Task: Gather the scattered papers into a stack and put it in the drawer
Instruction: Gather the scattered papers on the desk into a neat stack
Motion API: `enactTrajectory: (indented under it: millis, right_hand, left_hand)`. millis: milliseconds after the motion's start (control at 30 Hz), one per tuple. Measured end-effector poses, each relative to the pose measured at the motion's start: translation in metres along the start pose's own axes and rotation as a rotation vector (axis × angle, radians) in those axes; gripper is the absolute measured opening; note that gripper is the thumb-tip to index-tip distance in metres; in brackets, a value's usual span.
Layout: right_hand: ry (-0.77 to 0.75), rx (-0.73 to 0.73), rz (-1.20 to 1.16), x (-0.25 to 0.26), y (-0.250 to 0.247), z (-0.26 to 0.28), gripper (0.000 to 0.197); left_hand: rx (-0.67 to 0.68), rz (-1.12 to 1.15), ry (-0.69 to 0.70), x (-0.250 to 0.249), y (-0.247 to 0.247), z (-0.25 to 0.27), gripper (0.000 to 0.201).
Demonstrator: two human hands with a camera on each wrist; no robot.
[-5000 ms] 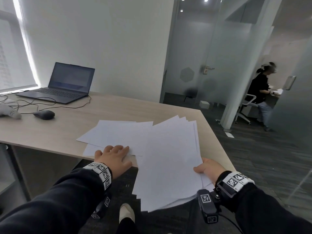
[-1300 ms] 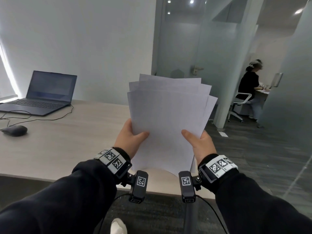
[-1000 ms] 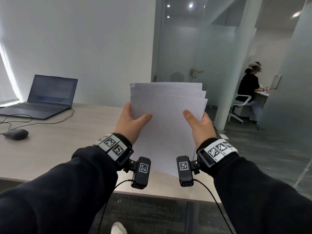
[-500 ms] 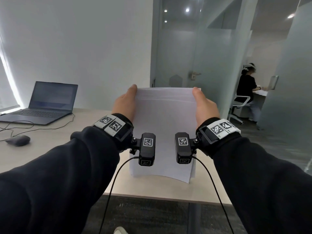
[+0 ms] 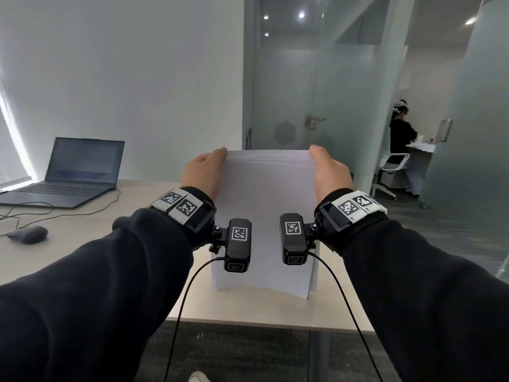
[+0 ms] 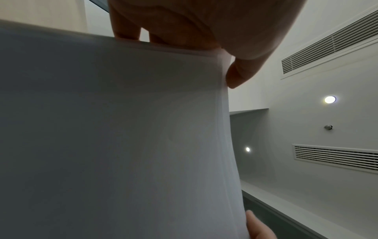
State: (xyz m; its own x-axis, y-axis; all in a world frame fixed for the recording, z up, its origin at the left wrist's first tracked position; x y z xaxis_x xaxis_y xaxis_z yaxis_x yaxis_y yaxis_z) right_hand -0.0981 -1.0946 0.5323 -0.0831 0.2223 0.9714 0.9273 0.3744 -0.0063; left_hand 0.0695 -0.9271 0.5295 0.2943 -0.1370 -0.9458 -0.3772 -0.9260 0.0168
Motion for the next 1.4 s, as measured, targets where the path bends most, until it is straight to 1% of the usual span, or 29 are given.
enactTrajectory:
  millis: [67,167,300,367,400,433,467,533,567,633,700,767,800,900,1000,1067,1133,1200,1300,1367,1400]
  right_hand:
    - [-0.016,-0.02,0.034,0.0,-0.002,-0.001,0.028]
    - [-0.017,-0.004,0.028,0.0,-0.002,0.0,0.031]
    - [-0.101,-0.015,0.061,0.004,0.0,0.0,0.03]
    - [-0.113,-0.031,0.075,0.003,0.0,-0.002,0.032]
    - [-0.101,-0.035,0.075,0.002,-0.001,-0.003,0.032]
    - [-0.09,-0.03,0.063,0.0,-0.001,-0.002,0.035]
    - [-0.09,-0.02,0.054,-0.002,-0.001,-0.002,0.043]
    - [-0.135,0.013,0.087,-0.006,-0.001,-0.002,0.064]
    - [-0.168,0.029,0.104,-0.007,-0.002,0.0,0.065]
    - [-0.187,0.077,0.098,-0.014,-0.003,0.004,0.057]
    - [-0.137,0.151,0.027,-0.032,-0.003,0.007,0.054]
    - [-0.093,0.215,-0.051,-0.059,-0.005,0.011,0.06]
    - [-0.076,0.24,-0.067,-0.073,-0.006,0.013,0.06]
    - [-0.019,0.284,-0.094,-0.11,-0.009,0.025,0.046]
    - [0.038,0.265,-0.157,-0.131,-0.005,0.031,0.037]
    - [0.024,0.238,-0.169,-0.131,-0.002,0.028,0.024]
    - [0.001,0.221,-0.194,-0.127,-0.003,0.024,0.018]
    - [0.02,0.229,-0.225,-0.129,-0.004,0.024,0.019]
    - [0.062,0.254,-0.224,-0.146,-0.006,0.032,0.03]
    - [0.088,0.26,-0.216,-0.16,-0.008,0.039,0.035]
    - [0.107,0.266,-0.217,-0.166,-0.008,0.043,0.033]
  left_hand:
    - [0.005,0.002,0.005,0.001,0.0,0.0,0.025]
    - [0.017,0.022,-0.007,0.002,0.001,-0.001,0.027]
    - [0.008,0.048,-0.018,0.005,0.002,-0.002,0.02]
    - [0.034,0.089,-0.015,0.007,0.003,-0.001,0.025]
    - [0.047,0.09,0.001,0.009,0.003,0.0,0.031]
    - [0.058,0.082,0.024,0.013,0.003,0.001,0.038]
    - [0.07,0.074,0.046,0.018,0.002,0.003,0.041]
    - [0.107,0.067,0.067,0.032,0.003,0.006,0.037]
    - [0.121,0.062,0.064,0.041,0.002,0.006,0.033]
    - [0.149,0.067,0.039,0.059,0.001,0.007,0.031]
    - [0.18,0.085,0.005,0.077,0.001,0.009,0.032]
    - [0.198,0.087,-0.02,0.096,0.0,0.016,0.031]
    - [0.203,0.091,-0.035,0.106,0.001,0.02,0.029]
    - [0.222,0.117,-0.103,0.138,0.003,0.031,0.027]
    - [0.222,0.131,-0.133,0.156,0.009,0.036,0.032]
    - [0.222,0.149,-0.123,0.155,0.013,0.038,0.035]
    - [0.216,0.172,-0.101,0.151,0.014,0.037,0.033]
    - [0.218,0.197,-0.084,0.149,0.013,0.039,0.033]
    - [0.225,0.208,-0.081,0.16,0.011,0.047,0.046]
    - [0.229,0.171,-0.11,0.172,0.011,0.055,0.045]
    - [0.236,0.142,-0.13,0.177,0.011,0.058,0.041]
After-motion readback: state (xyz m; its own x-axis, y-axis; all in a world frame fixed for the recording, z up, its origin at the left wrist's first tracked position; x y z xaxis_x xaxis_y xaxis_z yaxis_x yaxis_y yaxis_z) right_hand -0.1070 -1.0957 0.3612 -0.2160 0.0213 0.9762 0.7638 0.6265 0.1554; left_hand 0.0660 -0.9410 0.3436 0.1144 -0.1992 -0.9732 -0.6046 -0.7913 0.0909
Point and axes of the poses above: each hand's wrist, its own z-axis away from the middle knuckle, its own y-axis out of the palm, x = y × z, the point moved 4 cm from there along -z, towards the middle knuckle, and after that the axes turned 2 degrees about z, right-handed, at the moved point
